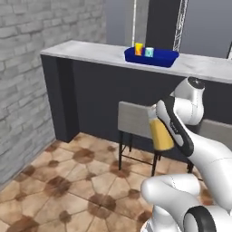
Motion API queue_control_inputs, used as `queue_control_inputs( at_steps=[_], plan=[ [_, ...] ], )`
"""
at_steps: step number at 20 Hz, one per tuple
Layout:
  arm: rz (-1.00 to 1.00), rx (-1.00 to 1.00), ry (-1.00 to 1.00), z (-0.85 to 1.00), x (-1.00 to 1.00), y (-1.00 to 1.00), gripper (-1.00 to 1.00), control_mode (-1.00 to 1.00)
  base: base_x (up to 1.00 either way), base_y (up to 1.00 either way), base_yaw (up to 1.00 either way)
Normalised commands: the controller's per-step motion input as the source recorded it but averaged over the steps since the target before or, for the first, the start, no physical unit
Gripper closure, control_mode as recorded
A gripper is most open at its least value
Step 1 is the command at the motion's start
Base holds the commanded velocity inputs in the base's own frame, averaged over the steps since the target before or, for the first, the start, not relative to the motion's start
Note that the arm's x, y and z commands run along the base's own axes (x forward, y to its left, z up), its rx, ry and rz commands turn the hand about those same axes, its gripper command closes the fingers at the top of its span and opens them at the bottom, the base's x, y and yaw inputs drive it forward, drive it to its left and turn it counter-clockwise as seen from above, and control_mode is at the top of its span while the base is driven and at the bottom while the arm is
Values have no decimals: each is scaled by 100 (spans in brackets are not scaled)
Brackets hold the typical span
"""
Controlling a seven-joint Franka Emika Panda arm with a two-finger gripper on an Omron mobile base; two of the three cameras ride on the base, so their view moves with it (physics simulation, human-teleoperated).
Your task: There is a tray on the dining counter. Grab the cup, mug, and pitcher and place them on the tray. The pitcher may be placed next to the tray if it cannot fit the tray.
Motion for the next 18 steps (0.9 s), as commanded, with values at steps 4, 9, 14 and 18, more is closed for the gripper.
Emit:
queue_control_inputs(
  at_steps=[4, 9, 14, 18],
  plan=[
    [0, 0, 0, 0, 0, 0, 100, 100, 21, 88, -55],
    [0, 0, 0, 0, 0, 0, 100, 100, 20, 87, -57],
    [0, 0, 0, 0, 0, 0, 100, 100, 4, 87, -53],
    [0, 0, 0, 0, 0, 0, 100, 100, 4, 78, -49]
  ],
)
